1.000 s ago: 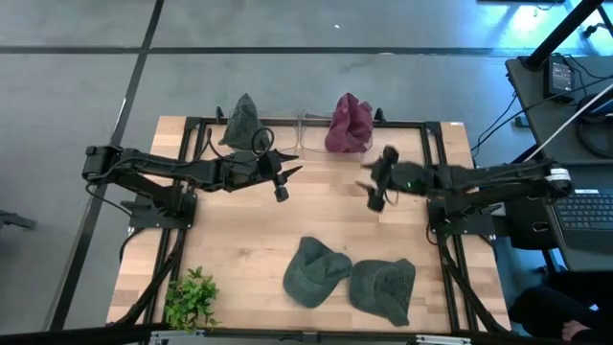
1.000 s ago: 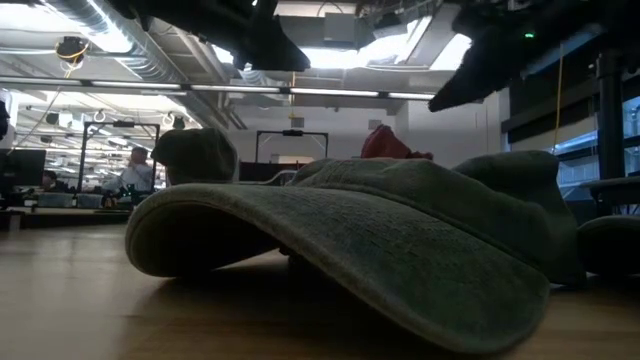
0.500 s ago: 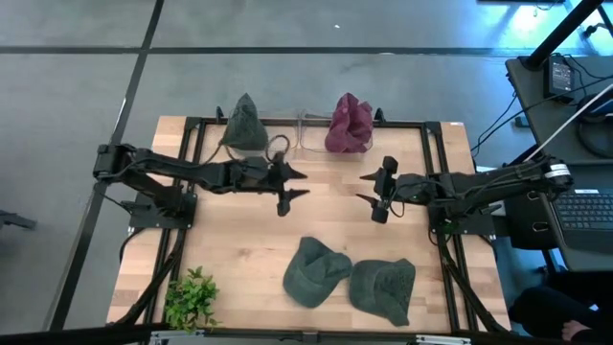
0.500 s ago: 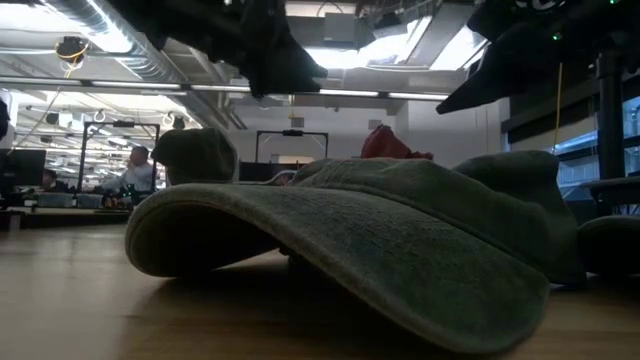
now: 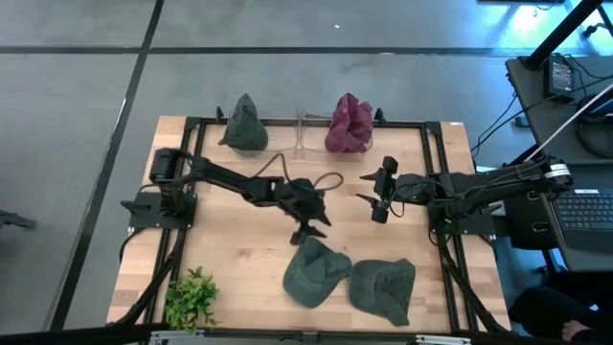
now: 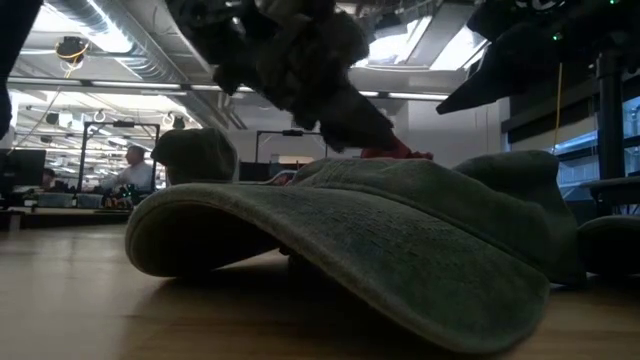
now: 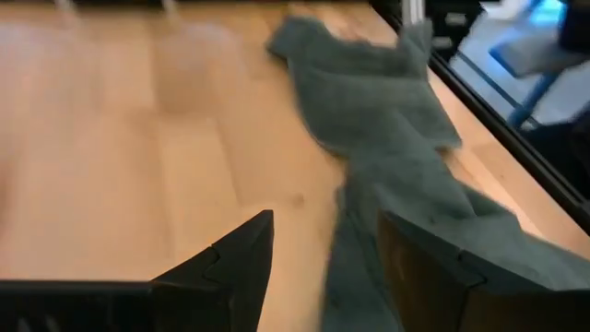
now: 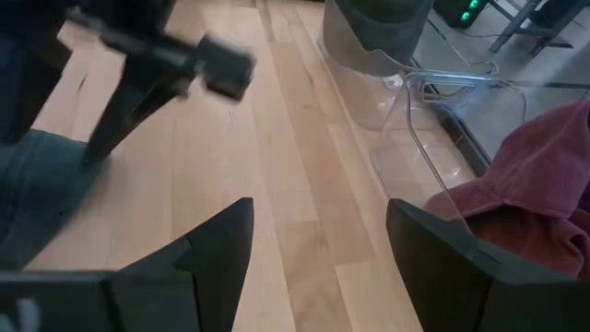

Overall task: Pick & Place hat
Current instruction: Put the left black cap into the left transparent bin

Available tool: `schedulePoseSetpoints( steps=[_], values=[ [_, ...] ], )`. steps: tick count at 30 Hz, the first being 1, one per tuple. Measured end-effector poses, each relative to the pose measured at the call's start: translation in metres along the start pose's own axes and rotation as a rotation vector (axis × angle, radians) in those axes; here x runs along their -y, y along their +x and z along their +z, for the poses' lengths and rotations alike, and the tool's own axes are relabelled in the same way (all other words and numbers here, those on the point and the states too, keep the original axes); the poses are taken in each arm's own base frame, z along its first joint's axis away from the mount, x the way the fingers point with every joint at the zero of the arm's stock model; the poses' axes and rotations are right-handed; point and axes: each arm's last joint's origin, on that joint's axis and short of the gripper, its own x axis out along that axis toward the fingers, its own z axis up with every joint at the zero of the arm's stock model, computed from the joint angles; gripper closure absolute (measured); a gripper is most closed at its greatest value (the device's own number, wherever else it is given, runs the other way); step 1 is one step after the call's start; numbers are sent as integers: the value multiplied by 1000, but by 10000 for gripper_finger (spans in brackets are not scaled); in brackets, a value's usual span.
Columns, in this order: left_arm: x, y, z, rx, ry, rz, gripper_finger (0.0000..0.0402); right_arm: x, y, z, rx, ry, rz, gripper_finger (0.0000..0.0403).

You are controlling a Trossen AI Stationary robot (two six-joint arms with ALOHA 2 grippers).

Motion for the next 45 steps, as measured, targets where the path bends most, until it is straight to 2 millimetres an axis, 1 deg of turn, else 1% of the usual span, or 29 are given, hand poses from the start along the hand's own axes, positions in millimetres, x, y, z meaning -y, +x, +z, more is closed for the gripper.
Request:
schedulePoseSetpoints(
  steps=[8, 12, 18, 23, 30, 32, 35, 41, 43, 45],
  values=[
    [9, 31, -26, -90, -13, -44, 215, 0, 0, -2, -15, -4, 3, 155],
    [17, 43, -36, -118, 45, 5, 215, 0, 0, -2, -16, 0, 3, 155],
    [25, 51, -47, -165, 66, 16, 215, 0, 0, -1, -14, -1, 3, 155],
    [25, 54, -55, -224, 57, 88, 215, 0, 0, -1, -14, 0, 3, 155],
    [24, 57, -64, -268, 8, 113, 221, 0, 0, -1, -15, 1, 3, 155],
    [23, 57, -64, -271, 6, 119, 232, 0, 0, -1, -14, 1, 3, 155],
    [23, 57, -64, -273, 4, 125, 262, 0, 0, -2, -16, 0, 3, 155],
    [22, 57, -65, -276, 1, 133, 353, 0, 0, -2, -20, -2, 3, 155],
    [22, 53, -60, -267, -1, 119, 385, 0, 0, -2, -21, -3, 3, 155],
    [22, 47, -56, -275, -8, 112, 393, 0, 0, -2, -23, -4, 3, 155]
  ],
)
